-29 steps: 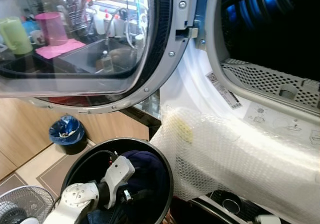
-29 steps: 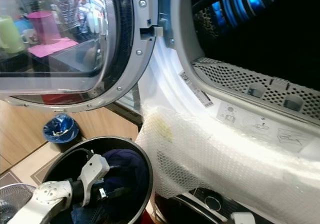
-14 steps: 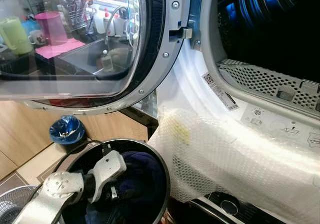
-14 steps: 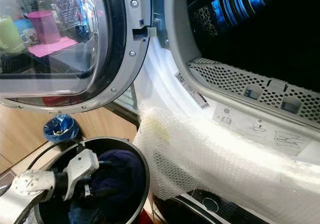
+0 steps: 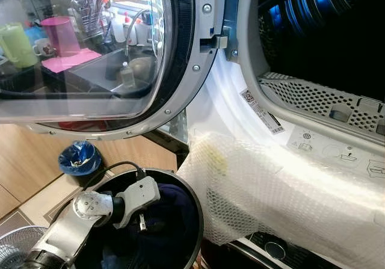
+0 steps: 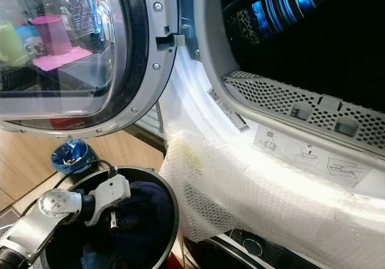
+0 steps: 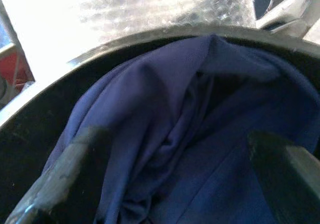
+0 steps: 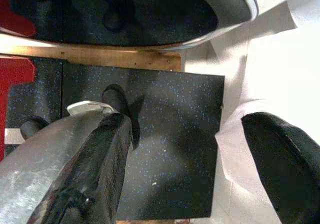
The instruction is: Clothes washing
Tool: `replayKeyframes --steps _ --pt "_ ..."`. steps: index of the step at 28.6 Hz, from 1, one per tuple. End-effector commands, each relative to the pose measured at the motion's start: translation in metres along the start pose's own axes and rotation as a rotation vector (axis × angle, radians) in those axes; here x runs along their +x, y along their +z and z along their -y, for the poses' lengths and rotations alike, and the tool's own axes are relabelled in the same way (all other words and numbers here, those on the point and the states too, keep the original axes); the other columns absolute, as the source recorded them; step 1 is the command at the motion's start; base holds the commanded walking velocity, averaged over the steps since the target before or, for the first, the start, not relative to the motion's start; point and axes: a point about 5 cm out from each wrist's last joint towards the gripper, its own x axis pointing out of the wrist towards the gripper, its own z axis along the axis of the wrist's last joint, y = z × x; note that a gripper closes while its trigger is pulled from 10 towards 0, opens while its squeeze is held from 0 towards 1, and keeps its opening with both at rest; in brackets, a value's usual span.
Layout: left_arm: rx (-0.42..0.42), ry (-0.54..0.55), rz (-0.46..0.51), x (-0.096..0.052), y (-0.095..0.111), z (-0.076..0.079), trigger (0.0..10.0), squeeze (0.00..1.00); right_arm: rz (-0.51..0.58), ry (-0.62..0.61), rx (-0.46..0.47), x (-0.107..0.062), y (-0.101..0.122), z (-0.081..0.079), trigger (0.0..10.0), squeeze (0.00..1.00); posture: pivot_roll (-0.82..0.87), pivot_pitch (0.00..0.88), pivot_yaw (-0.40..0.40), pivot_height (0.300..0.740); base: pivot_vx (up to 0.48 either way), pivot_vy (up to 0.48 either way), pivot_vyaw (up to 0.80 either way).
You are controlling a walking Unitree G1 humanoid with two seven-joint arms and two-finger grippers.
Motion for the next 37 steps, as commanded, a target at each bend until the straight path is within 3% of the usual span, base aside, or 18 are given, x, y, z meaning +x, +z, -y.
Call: replayKeyframes --steps 1,6,11,13,16,17,18,19,24,29,32,37 --pt "0.07 -0.007 -0.05 0.002 -0.004 -0.002 10.0 1.0 -0.021 -0.011 0.012 -0.001 -0.008 0.002 10.0 0.0 0.15 0.049 0.038 0.74 0.0 0.0 0.0" --pt "0.151 0.02 -0.055 0.006 0.0 -0.011 10.0 1.0 -0.024 -0.01 0.025 -0.001 -0.01 0.003 10.0 0.0 0.15 0.056 0.037 0.74 0.0 0.0 0.0" --pt "0.176 -0.004 -0.064 0.015 0.0 -0.009 10.0 1.0 -0.022 -0.019 0.029 -0.001 -0.011 0.004 10.0 0.0 0.14 0.06 0.034 0.74 0.0 0.0 0.0" --pt "0.235 0.07 -0.025 0.026 0.007 -0.014 10.0 1.0 -0.012 -0.022 0.036 -0.001 -0.01 0.007 10.0 0.0 0.12 0.06 0.035 0.74 0.0 0.0 0.0" --pt "0.225 0.086 -0.007 0.031 0.01 -0.017 10.0 1.0 -0.01 -0.024 0.037 0.0 -0.01 0.007 10.0 0.0 0.11 0.063 0.03 0.74 0.0 0.0 0.0" --pt "0.213 0.081 -0.003 0.035 0.01 -0.016 10.0 0.18 -0.009 -0.026 0.037 0.0 -0.01 0.008 10.0 0.0 0.1 0.067 0.027 0.74 0.0 0.0 0.0" --pt "0.213 0.081 -0.003 0.035 0.01 -0.016 10.0 0.18 -0.009 -0.026 0.037 0.0 -0.01 0.008 10.0 0.0 0.1 0.067 0.027 0.74 0.0 0.0 0.0" --pt "0.209 0.088 0.009 0.043 0.01 -0.017 10.0 0.0 -0.007 -0.027 0.034 0.0 -0.01 0.01 10.0 0.0 0.1 0.068 0.023 0.74 0.0 0.0 0.0" --pt "0.19 0.081 0.019 0.05 0.008 -0.015 10.0 0.0 -0.002 -0.026 0.022 0.0 -0.009 0.011 10.0 0.0 0.09 0.07 0.021 0.74 0.0 0.0 0.0" --pt "0.162 0.006 0.021 0.058 0.003 -0.004 10.0 0.0 0.009 -0.026 0.015 0.0 -0.007 0.012 10.0 0.0 0.08 0.069 0.021 0.74 0.0 0.0 0.0" --pt "0.254 -0.057 -0.028 0.052 -0.004 0.001 10.0 0.0 0.005 -0.031 0.006 0.0 -0.009 0.013 10.0 0.0 0.08 0.064 0.024 0.74 0.0 0.0 0.0" --pt "0.263 -0.069 -0.06 0.046 -0.013 0.0 10.0 0.0 -0.001 -0.026 0.0 0.0 -0.012 0.012 10.0 0.0 0.08 0.059 0.025 0.74 0.0 0.0 0.0"
